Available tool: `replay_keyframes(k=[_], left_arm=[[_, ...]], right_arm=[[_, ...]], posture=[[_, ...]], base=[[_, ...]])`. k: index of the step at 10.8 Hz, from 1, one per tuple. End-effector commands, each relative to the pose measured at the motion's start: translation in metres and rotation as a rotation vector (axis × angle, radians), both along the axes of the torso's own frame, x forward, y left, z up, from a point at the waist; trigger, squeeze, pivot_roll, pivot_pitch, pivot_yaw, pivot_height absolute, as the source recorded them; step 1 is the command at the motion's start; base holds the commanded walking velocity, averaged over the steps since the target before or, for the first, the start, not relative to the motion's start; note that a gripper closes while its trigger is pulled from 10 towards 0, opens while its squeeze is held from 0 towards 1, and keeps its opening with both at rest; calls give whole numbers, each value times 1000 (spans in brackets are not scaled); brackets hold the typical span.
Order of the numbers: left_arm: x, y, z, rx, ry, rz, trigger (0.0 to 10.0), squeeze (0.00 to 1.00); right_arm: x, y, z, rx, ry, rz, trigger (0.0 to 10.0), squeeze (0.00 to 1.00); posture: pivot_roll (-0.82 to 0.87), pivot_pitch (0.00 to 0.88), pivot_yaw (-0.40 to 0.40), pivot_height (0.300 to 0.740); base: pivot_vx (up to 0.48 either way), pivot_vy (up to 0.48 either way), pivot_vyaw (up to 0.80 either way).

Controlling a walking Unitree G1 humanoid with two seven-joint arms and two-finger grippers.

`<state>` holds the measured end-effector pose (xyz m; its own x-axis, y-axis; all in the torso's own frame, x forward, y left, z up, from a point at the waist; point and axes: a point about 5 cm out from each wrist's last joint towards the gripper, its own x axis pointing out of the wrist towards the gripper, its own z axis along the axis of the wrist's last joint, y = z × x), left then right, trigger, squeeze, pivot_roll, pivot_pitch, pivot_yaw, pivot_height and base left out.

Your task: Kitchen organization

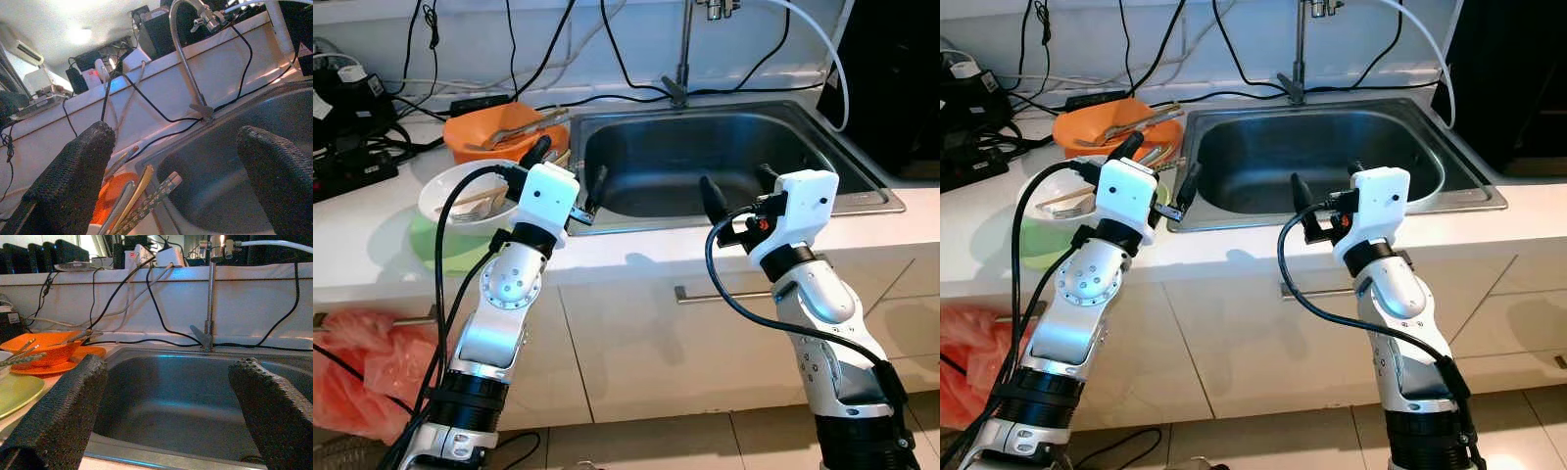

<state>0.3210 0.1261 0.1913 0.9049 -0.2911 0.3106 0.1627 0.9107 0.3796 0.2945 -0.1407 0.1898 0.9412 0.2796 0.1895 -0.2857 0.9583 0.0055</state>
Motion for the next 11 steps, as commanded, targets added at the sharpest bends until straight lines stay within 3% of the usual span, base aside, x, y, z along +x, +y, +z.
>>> replay_keyframes(k=[1,3,4,6,11], left_arm=[[3,4,10,-22,-39,32,10000,0],[-3,11,42,-77,-188,89,10000,0],[-5,14,51,-96,-216,91,10000,0],[-7,16,55,-105,-226,98,10000,0],[-10,9,54,-125,-215,84,10000,0]], right_arm=[[-3,2,3,-5,-17,14,10000,0],[-3,-5,29,7,-135,-42,10000,0],[-2,-6,36,9,-164,-54,10000,0],[-2,-7,38,6,-170,-57,10000,0],[-2,-6,37,-10,-168,-52,10000,0]], posture=[[61,14,75,740],[60,15,74,740],[63,12,72,740],[68,9,69,740],[61,4,65,740]], base=[[0,0,0],[0,0,0],[0,0,0],[174,0,0],[434,0,0]])
